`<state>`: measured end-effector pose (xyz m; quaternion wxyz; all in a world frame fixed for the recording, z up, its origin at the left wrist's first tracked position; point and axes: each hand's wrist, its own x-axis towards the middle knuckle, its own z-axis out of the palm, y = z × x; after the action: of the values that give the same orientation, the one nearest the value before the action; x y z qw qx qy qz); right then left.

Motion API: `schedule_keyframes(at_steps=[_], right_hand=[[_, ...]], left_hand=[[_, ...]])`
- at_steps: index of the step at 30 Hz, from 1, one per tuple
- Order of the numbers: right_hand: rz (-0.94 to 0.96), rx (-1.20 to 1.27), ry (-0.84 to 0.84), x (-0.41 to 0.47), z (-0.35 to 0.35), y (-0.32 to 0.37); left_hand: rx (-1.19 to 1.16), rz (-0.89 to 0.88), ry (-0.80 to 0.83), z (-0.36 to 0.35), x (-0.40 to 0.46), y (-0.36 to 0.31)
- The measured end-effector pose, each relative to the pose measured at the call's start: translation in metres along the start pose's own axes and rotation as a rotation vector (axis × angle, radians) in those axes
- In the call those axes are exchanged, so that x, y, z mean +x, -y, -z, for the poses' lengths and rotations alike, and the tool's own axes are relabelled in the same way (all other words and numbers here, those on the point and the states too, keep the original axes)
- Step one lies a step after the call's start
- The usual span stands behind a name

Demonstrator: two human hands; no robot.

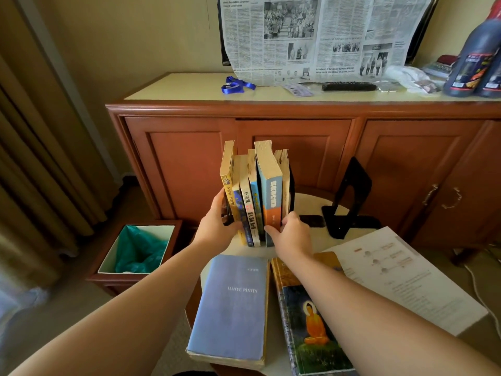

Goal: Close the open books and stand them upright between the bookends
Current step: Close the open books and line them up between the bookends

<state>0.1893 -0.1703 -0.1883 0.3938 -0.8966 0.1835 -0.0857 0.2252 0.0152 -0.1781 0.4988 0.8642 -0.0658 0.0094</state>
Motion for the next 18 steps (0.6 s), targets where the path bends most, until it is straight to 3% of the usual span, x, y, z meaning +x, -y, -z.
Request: schedule_keyframes(at_steps=[8,15,18], right_hand=[[-0.012,0.015,0.000,0.007,-0.018,0.013],[-0.048,-0.052,0.196,0.011,-0.024,0.013],[-0.076,-0.049,0.166,0.013,-0.026,0.016]], left_hand=[[-0.053,-0.031,0.067,0.001,-0.002,0.007],[-0.022,-0.014,0.102,0.007,-0.003,0.006],[-0.033,-0.052,0.090,0.005,-0.004,0.007]])
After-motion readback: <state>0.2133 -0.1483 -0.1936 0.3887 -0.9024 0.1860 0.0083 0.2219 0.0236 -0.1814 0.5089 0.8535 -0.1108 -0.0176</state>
